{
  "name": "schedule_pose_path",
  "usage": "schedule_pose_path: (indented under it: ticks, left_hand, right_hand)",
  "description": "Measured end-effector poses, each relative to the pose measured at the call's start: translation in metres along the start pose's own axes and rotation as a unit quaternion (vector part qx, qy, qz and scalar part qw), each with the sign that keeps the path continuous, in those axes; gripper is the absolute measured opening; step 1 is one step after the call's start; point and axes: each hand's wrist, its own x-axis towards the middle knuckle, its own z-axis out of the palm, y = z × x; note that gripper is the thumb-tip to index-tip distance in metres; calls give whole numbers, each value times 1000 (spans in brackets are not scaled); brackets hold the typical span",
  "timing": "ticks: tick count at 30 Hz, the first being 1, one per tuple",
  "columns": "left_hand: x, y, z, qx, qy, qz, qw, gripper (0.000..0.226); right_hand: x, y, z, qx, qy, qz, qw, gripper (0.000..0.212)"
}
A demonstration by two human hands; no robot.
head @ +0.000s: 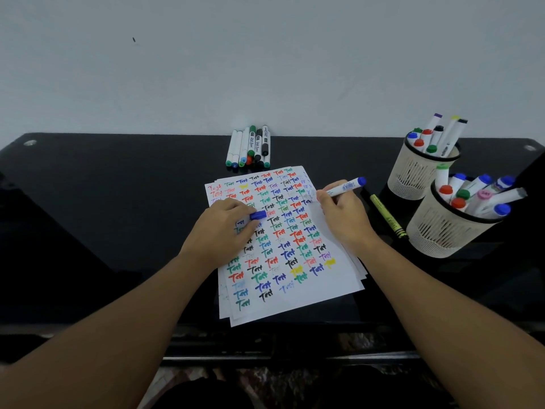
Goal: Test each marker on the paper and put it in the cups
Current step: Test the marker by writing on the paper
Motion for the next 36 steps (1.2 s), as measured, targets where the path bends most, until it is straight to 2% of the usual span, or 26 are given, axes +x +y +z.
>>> schedule_pose_path:
  ticks: [22, 27, 31, 34, 35, 36]
  left_hand:
    - [0, 0, 0, 6, -1, 0, 1000, 37]
    - [-2, 3, -2, 10, 20, 3, 1000, 36]
    - [-3, 4, -3, 18, 23, -5, 1000, 36]
    - [-4, 6, -5, 5, 18, -9, 1000, 36]
    - [-4, 7, -5, 3, 18, -9, 1000, 35]
    - [-4, 7, -6, 3, 18, -11, 1000, 34]
  right_hand:
    - [1, 2, 1, 1, 10, -16, 1000, 13]
    - [-2, 2, -3, 77, 24, -52, 995, 3]
    - [-6, 3, -1, 37, -7, -63, 997, 12]
    - [-8, -3, -6, -14, -101, -72, 992, 59]
    - [-8, -6, -8, -3, -134, -62, 989, 68]
    - [-8, -9, -9, 20, -159, -55, 986, 68]
